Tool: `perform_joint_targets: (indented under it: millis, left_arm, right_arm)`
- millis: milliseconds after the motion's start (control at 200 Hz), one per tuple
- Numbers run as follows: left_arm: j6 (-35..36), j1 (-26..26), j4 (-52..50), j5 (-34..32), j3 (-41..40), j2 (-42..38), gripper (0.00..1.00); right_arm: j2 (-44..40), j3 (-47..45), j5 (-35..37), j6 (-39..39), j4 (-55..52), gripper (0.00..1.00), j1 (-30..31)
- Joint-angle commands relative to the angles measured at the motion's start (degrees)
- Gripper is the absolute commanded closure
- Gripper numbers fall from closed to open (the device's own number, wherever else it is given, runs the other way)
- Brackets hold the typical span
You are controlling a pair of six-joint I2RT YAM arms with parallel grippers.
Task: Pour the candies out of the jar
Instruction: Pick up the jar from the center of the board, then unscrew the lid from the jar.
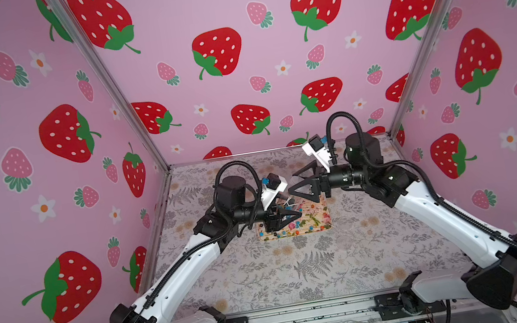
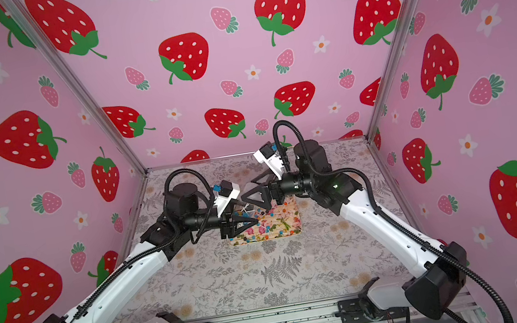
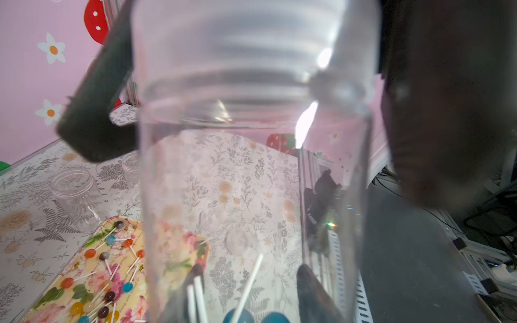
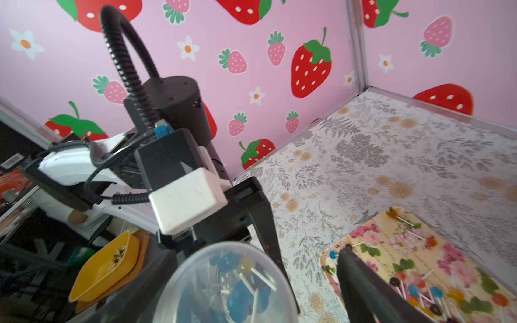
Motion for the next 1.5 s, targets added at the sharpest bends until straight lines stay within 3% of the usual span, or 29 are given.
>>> perform_joint_targets:
  millis: [0,300,1266,1496]
  left_arm:
    - [-2.4,-0.4,6.8,-4.2,-2.5,-2.6,0.63]
    - [-3.9,-1.1,9.8,-9.4,-4.5,-3.5,0.62]
    - [-3.8,-2.1,9.9,-11.1,-3.9,-2.8,0.62]
    - [-4.8,-2.1,10.7,-10.7,-3.9,-2.6,0.62]
  right_arm:
    - [-3.4,-2.4,7.1,5.6,5.6,0.07,-0.8]
    - [-3.8,-3.0,12.2,18.2,11.2,0.08,-0.5]
    - [0.0,0.7,13.7,13.5,5.0,0.2,4.4]
    - [-0.3,1.2,15.6,11.5,3.2,0.46,4.4]
